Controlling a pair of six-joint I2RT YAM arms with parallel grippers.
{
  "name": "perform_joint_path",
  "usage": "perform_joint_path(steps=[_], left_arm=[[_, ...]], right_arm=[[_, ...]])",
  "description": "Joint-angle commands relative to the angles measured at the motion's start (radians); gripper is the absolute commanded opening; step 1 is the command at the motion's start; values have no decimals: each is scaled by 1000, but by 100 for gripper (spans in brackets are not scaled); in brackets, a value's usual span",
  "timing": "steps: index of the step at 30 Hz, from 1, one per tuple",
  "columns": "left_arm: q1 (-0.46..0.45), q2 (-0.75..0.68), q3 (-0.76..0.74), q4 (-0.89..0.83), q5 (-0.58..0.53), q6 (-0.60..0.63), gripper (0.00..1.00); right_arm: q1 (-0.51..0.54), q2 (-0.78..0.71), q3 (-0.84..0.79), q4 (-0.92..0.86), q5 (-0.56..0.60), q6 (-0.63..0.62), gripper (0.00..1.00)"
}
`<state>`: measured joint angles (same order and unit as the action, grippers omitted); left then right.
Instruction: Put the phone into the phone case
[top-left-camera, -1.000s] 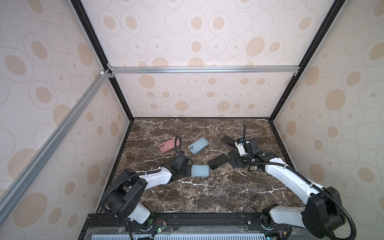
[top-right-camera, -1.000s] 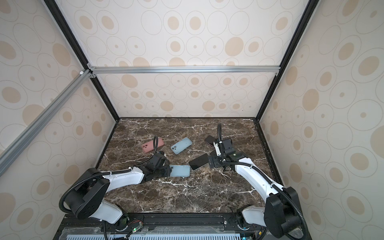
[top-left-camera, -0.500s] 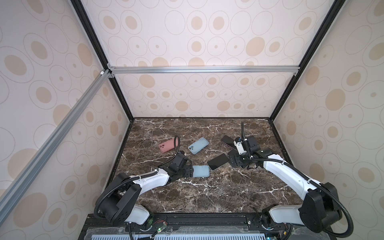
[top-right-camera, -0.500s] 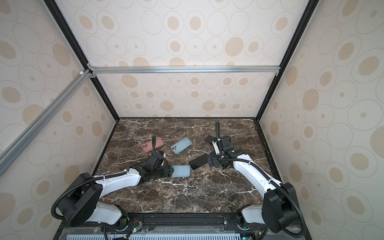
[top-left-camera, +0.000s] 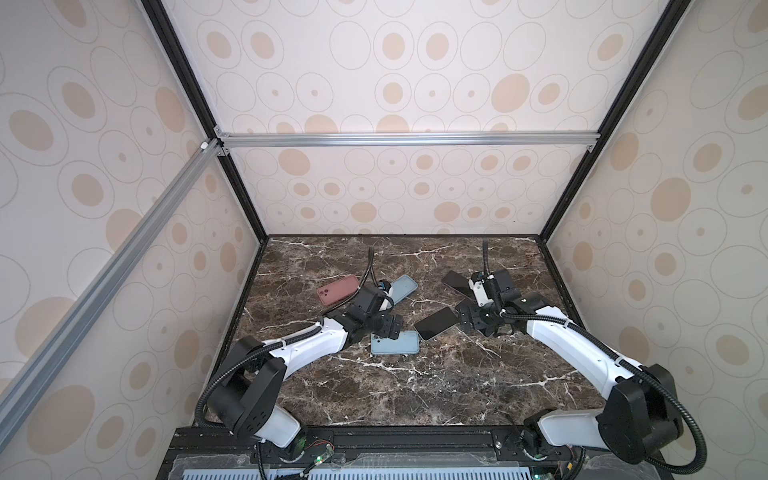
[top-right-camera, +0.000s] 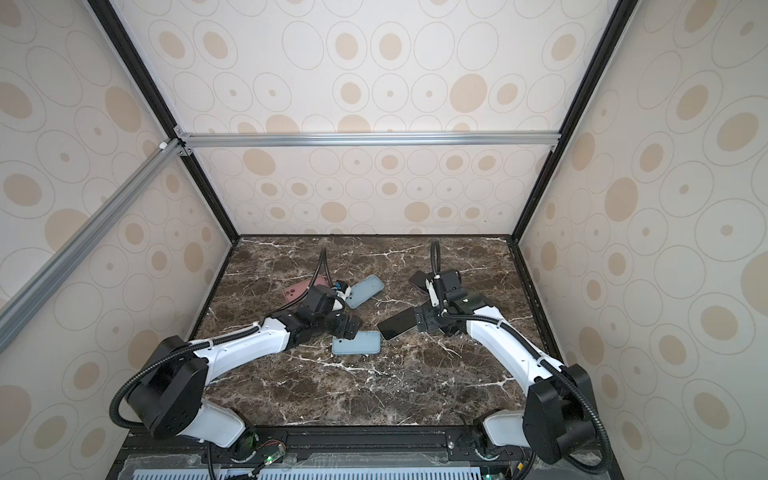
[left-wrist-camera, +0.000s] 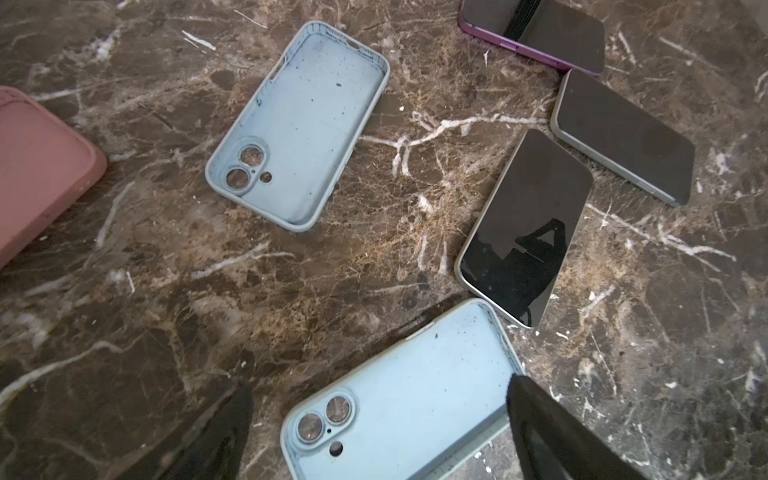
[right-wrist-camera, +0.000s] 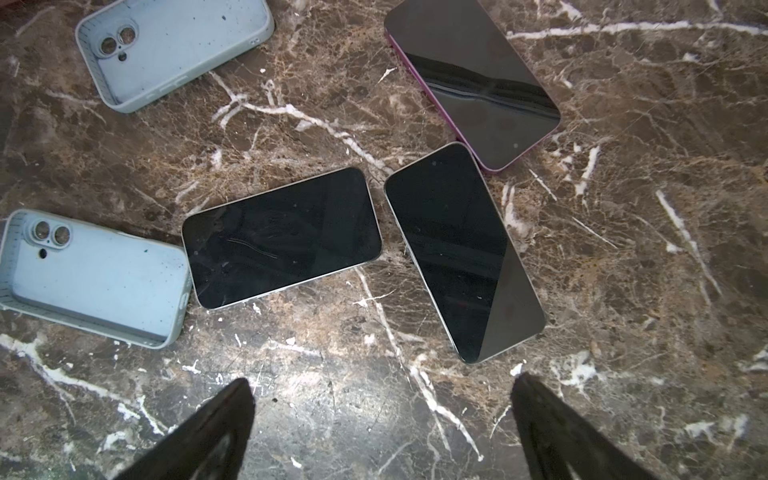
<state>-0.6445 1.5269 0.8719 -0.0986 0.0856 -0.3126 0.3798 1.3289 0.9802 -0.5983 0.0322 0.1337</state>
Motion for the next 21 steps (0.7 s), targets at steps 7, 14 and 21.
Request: perform_joint_path(steps=[7,14,21], left_arm=[[-6,3,27,-71,-79,28,95],[-7,-109,-18,-123,-136,-59,97],[-4,-293,-137,-135,-188,-125,100]], right_arm=[[30,27,53,-35,-169,-262,100],[40,52,30,130,-270,-762,100],[40,211,204,-4,-348,-1016,100]])
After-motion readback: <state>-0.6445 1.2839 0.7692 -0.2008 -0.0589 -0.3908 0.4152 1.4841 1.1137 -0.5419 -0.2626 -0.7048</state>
